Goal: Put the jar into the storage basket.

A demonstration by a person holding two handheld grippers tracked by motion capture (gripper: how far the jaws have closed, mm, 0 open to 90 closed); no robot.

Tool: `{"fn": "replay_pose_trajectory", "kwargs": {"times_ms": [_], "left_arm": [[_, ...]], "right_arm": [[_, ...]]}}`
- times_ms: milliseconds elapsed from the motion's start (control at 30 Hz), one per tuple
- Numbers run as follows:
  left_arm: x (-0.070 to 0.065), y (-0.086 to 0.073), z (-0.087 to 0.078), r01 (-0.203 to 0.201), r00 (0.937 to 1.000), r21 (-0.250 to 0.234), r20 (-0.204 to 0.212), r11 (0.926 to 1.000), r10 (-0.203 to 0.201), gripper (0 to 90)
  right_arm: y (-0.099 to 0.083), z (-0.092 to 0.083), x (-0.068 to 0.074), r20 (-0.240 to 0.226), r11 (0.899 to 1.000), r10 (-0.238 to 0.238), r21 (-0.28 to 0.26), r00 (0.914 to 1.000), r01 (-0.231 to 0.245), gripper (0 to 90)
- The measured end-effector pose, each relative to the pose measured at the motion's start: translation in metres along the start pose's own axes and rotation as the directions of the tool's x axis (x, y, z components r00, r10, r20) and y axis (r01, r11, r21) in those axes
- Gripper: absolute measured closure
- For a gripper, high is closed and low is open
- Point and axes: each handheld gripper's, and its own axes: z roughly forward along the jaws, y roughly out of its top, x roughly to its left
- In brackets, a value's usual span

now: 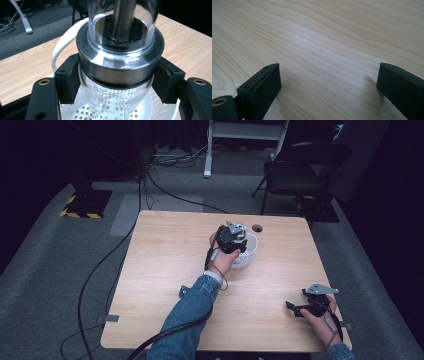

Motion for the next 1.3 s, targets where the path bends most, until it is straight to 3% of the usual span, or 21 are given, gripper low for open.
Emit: {"fn": "replay_pose_trajectory", "kwargs": {"times_ms": [600,833,1067,1300], "left_arm": [[-0.001,0.001,-0.001,-0.019,0.9998,0.014,-0.003,0.9997,0.019,30.4],[-0.002,0.005,-0.006,-0.025,0.9992,-0.005,-0.031,0.9997,0.025,18.1],[-0.002,0.009,-0.019,-0.030,0.9991,-0.026,-0.032,0.9992,0.030,11.8],[-0.002,0.017,-0.041,-0.034,0.9991,-0.065,-0.027,0.9973,0.033,8.8]], "right_arm": [[0.000,0.000,0.000,0.000,1.000,0.000,0.000,1.0000,0.000,5.5],[0.000,0.000,0.000,0.000,1.000,0.000,0.000,1.0000,0.000,5.5],[0.000,0.000,0.000,-0.002,1.000,-0.001,0.001,1.0000,0.001,5.3],[0.000,0.000,0.000,-0.002,1.000,0.000,0.001,1.0000,0.000,5.3]]}}
